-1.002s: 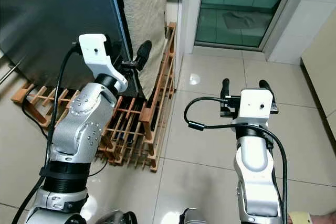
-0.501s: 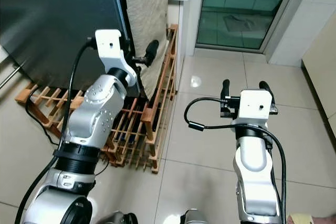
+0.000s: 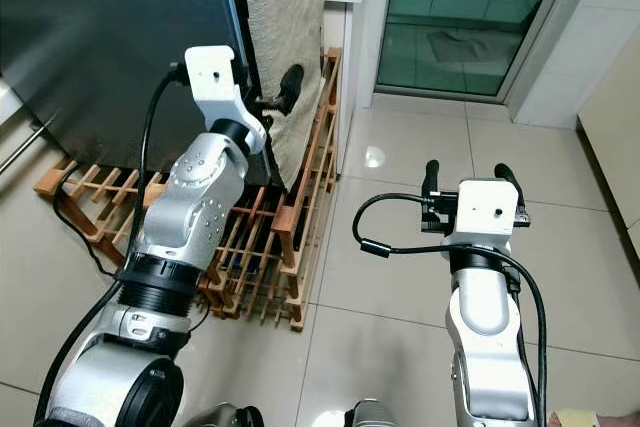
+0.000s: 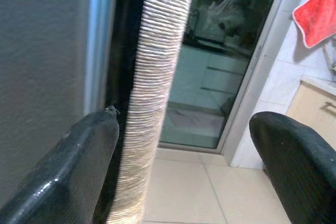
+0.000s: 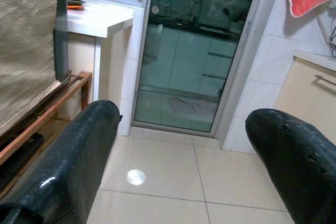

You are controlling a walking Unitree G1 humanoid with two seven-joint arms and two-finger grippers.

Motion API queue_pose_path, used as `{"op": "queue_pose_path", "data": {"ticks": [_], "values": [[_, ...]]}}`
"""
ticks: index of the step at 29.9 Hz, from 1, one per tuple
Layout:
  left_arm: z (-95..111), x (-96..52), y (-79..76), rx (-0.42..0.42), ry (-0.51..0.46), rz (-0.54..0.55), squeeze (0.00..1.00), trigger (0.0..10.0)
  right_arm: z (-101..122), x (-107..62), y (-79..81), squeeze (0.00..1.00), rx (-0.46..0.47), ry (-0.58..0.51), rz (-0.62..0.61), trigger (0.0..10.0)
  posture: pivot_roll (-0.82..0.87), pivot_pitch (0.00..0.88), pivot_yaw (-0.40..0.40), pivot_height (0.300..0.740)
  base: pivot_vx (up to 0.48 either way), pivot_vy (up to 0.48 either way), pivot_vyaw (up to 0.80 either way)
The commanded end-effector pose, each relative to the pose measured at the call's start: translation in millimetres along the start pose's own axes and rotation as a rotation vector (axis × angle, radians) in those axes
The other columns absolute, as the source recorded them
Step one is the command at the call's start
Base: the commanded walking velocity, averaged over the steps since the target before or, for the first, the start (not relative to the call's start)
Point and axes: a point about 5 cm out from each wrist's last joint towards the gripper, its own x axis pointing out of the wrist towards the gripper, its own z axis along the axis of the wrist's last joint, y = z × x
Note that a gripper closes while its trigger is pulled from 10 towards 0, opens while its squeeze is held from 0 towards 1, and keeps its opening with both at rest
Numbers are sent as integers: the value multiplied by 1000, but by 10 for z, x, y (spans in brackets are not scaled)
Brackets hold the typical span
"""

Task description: Restocking fridge

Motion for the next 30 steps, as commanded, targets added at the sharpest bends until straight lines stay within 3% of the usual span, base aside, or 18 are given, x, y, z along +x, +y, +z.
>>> {"op": "queue_pose_path", "data": {"ticks": [1,7,12,18,20,26,29,30], "values": [[86,56,-117,-25,-31,-34,0,10000,57,-3,-37,188,-9,-26,-21,10000,-225,88,78,732,0,0,0],[74,112,-193,-32,-23,-39,0,10000,50,-6,-35,188,-9,-22,-24,10000,-226,92,80,732,0,0,0],[5,202,-264,10,-6,-12,0,10000,50,5,-9,192,-5,-21,-20,10000,-226,97,84,732,0,0,0],[-160,216,-211,1,71,54,0,10000,47,-12,-6,192,0,-18,-29,10000,-234,107,97,732,0,0,0],[-131,208,-150,-20,50,61,0,10000,42,-41,-8,188,-1,-14,-34,10000,-240,111,104,732,0,0,0],[-32,65,-35,21,-26,-11,0,10000,108,-81,-24,188,14,-32,-47,10000,-231,109,99,732,0,0,0],[53,-250,207,64,-95,-35,0,10000,287,-133,-68,196,10,-124,-76,10000,-213,97,87,732,0,0,0],[216,-384,293,55,-174,-16,0,10000,424,-127,-96,196,-9,-193,-86,10000,-208,84,74,732,0,0,0]]}}
